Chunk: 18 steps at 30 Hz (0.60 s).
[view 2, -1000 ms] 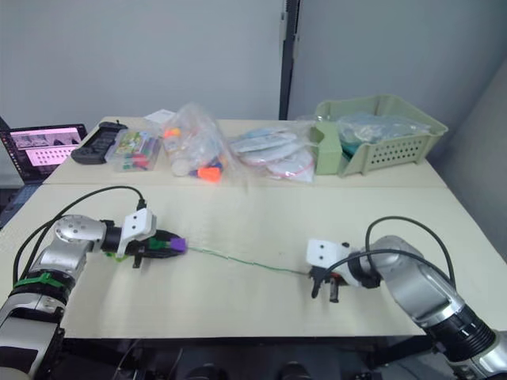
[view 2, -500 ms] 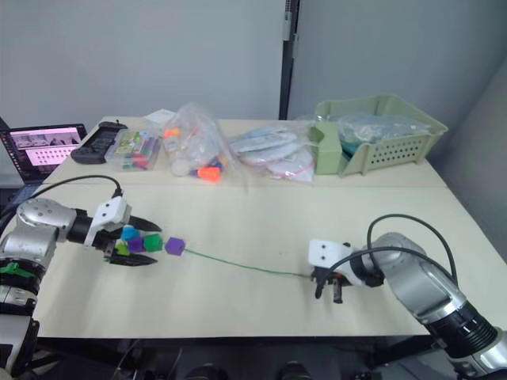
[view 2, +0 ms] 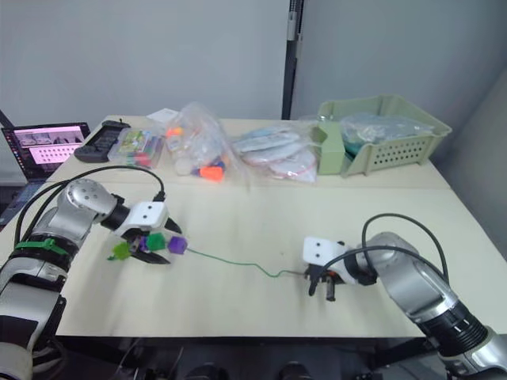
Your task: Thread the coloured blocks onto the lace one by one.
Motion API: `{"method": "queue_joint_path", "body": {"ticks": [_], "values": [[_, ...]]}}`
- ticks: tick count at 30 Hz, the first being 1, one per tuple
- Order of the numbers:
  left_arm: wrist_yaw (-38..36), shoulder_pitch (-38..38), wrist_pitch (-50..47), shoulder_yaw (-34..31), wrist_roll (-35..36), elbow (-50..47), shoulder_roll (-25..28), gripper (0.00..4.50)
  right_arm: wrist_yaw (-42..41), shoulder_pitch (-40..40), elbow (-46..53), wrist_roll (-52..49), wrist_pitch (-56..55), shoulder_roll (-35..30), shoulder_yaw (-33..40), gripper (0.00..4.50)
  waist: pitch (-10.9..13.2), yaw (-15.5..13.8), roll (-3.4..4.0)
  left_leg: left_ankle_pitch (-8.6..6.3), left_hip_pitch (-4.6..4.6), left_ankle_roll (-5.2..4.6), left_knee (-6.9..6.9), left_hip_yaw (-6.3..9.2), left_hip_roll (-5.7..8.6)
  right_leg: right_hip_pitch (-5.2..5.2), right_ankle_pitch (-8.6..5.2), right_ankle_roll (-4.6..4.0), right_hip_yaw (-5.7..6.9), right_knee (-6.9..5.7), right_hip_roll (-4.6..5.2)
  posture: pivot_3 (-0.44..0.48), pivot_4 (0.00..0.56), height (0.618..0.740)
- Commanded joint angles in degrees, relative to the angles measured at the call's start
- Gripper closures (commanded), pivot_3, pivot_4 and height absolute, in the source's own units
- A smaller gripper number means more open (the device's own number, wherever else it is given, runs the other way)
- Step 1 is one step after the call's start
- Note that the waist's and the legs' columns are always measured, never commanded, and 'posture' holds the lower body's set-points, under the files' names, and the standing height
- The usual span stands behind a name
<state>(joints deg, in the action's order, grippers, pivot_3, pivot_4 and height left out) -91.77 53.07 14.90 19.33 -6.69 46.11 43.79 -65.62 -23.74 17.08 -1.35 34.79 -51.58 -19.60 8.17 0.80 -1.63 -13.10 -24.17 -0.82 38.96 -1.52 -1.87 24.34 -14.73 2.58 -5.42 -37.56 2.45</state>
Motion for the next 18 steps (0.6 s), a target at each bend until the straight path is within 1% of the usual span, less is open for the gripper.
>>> {"method": "queue_joint_path", "body": {"ticks": [1, 4, 7, 11, 12, 14, 15, 18], "values": [[-0.1, 2.08, 3.44, 1.08, -2.35, 1.99, 0.21, 0.02, 0.48, 0.02, 2.26, -0.56, 0.61, -0.58, 1.8, 4.5, 0.0, 0.01, -0.01, 0.0, 0.0, 0.0, 0.0, 0.0, 0.0, 0.01, 0.0, 0.0, 0.0, 0.0, 0.0, 0.0, 0.15, 0.734], [0.11, 3.24, 4.4, 1.82, -3.54, 3.07, -0.45, 0.02, 0.79, 0.39, 2.93, -0.71, 1.26, -0.69, 2.07, 4.5, 0.01, -0.03, -0.01, 0.0, -0.01, 0.0, 0.0, 0.01, 0.0, 0.01, 0.0, 0.0, 0.0, 0.0, 0.0, 0.0, 0.15, 0.734], [0.05, 4.06, 5.05, 1.71, -3.72, 3.88, -1.32, 0.86, 1.06, 0.72, 3.45, -0.81, 1.68, -0.78, 2.17, 4.5, 0.02, -0.14, -0.03, 0.0, -0.03, 0.0, 0.02, 0.01, 0.01, 0.0, 0.0, 0.0, 0.0, 0.01, 0.01, 0.0, 0.15, 0.734], [-0.73, 3.91, 5.34, 2.09, -2.73, 3.6, -1.55, 2.16, 1.21, 1.14, 4.02, -0.92, 2.1, -1.09, 2.35, 4.5, 0.02, -0.13, -0.03, 0.0, -0.03, 0.0, 0.02, 0.02, 0.01, -0.01, 0.0, 0.0, -0.01, 0.01, 0.01, 0.0, 0.15, 0.734], [-0.73, 3.89, 5.25, 2.08, -2.77, 3.61, -1.54, 2.56, 1.22, 1.22, 4.1, -0.94, 2.15, -1.18, 2.43, 4.5, 0.02, -0.13, -0.03, 0.0, -0.04, 0.0, 0.02, 0.02, 0.01, 0.0, 0.0, 0.0, 0.0, 0.01, 0.01, 0.0, 0.15, 0.734], [-0.73, 3.93, 5.33, 1.97, -3.12, 3.78, -1.58, 3.22, 1.16, 1.33, 4.16, -1.0, 2.16, -1.41, 2.64, 4.5, 0.02, -0.08, -0.03, 0.0, -0.03, 0.0, 0.02, 0.03, 0.01, 0.0, 0.0, 0.0, 0.0, 0.0, 0.01, 0.0, 0.15, 0.734], [-0.71, 3.94, 5.2, 1.74, -3.31, 3.88, -1.7, 3.31, 1.12, 1.38, 4.14, -1.06, 2.14, -1.57, 2.8, 4.5, 0.02, -0.08, -0.03, 0.0, -0.03, 0.0, 0.02, 0.03, 0.01, 0.0, 0.0, 0.0, 0.0, 0.01, 0.01, 0.0, 0.15, 0.734], [-0.56, 3.81, 5.07, 1.45, -3.6, 4.04, -1.95, 3.31, 0.97, 1.66, 4.26, -1.3, 2.17, -2.12, 3.34, 4.5, 0.02, -0.09, -0.03, 0.0, -0.03, 0.0, 0.02, 0.03, 0.01, 0.0, 0.0, 0.0, 0.0, 0.0, 0.0, 0.0, 0.15, 0.734]]}}
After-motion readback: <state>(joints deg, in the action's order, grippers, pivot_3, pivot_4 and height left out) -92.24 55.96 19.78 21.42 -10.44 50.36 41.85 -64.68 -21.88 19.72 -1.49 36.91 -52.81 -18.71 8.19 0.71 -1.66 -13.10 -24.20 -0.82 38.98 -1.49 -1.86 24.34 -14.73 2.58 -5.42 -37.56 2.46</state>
